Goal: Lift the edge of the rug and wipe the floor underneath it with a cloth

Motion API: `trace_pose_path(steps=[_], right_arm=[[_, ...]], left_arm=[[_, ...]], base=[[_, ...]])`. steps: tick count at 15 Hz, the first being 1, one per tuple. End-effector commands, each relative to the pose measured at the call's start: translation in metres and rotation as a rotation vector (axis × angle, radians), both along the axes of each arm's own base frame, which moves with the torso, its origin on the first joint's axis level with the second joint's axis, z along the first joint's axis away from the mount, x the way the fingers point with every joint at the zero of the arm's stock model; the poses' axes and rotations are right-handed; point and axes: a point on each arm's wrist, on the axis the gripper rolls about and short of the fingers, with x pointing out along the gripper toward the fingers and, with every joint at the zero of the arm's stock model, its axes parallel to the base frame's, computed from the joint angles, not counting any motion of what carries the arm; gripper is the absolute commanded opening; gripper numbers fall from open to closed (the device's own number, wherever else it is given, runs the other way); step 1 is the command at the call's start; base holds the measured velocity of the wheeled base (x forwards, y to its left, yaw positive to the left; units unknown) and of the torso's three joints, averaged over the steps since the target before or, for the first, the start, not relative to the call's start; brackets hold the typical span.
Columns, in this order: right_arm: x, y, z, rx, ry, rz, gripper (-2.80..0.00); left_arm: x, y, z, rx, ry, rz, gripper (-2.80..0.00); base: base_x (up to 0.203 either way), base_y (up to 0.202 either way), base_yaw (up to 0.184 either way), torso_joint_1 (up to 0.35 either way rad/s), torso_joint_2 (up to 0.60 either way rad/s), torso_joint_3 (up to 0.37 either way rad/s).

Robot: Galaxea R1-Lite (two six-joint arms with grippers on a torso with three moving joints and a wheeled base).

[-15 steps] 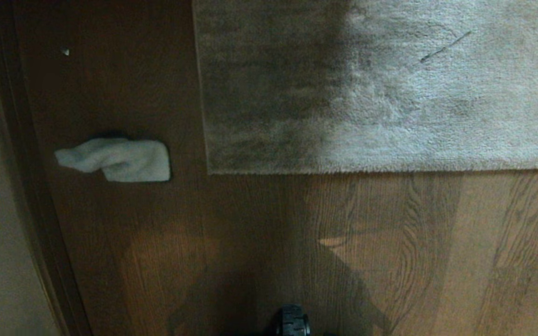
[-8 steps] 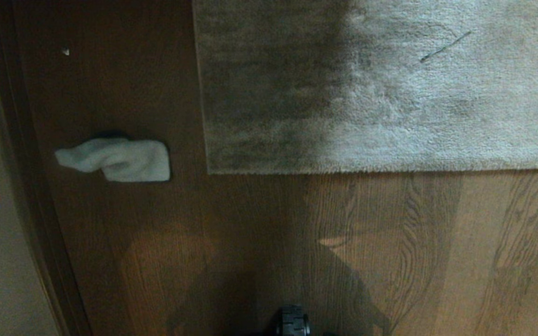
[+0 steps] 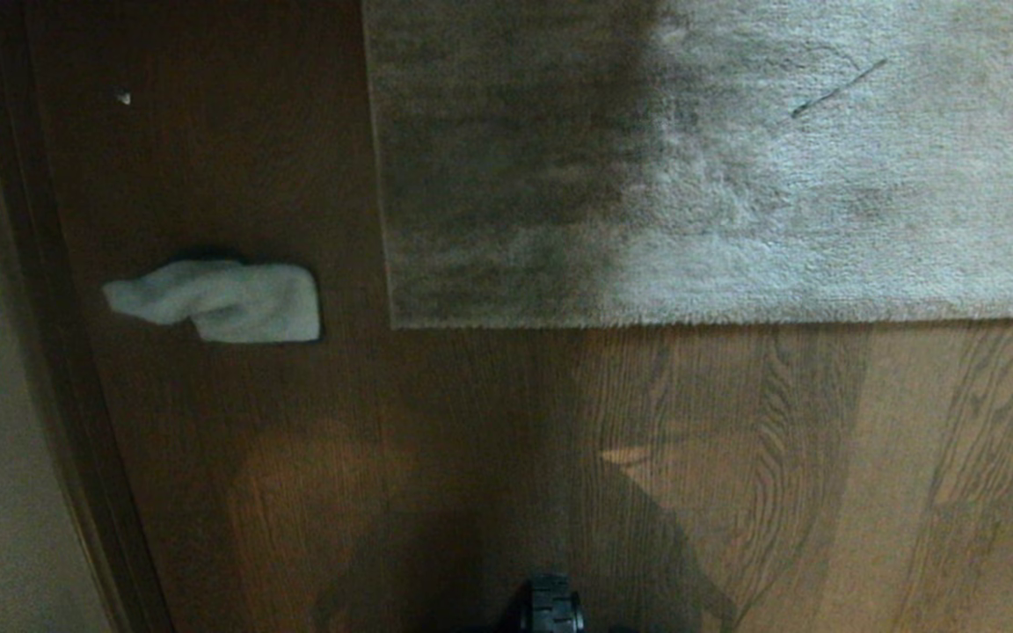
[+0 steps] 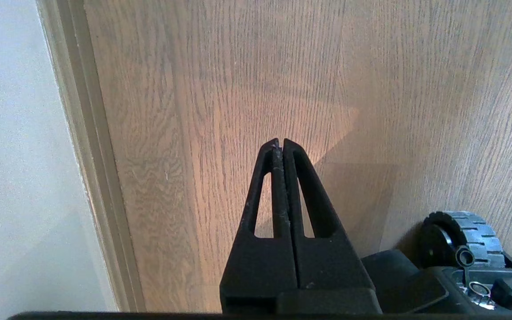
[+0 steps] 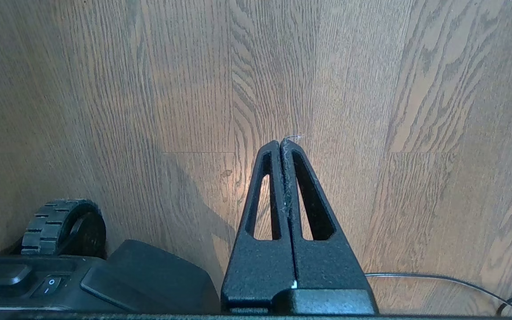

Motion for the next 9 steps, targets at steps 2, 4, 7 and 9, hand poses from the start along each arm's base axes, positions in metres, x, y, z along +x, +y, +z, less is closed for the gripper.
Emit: trace_pose_path(steps=[2,4,7,9], right_arm=[[0.0001,0.0,0.0,0.0,0.002,0.0,-2.8],[0.0001,0.0,0.0,0.0,0.002,0.0,-2.8],[0.0001,0.0,0.0,0.0,0.002,0.0,-2.8],[0.0001,0.0,0.0,0.0,0.002,0.0,-2.8]], left_arm=[[0.0,0.0001,0.0,-0.001,0.0,0.002,-2.8],[0.0,0.0001,0.0,-0.001,0.0,0.002,-2.8],[0.0,0.0,0.0,-0.001,0.0,0.0,-2.8],[0.0,0.0,0.0,-0.001,0.0,0.001,-2.8]], base=[[0.0,0.0,0.0,0.0,0.0,0.0],[0.0,0.0,0.0,0.0,0.0,0.0],[0.0,0.0,0.0,0.0,0.0,0.0],[0.0,0.0,0.0,0.0,0.0,0.0]])
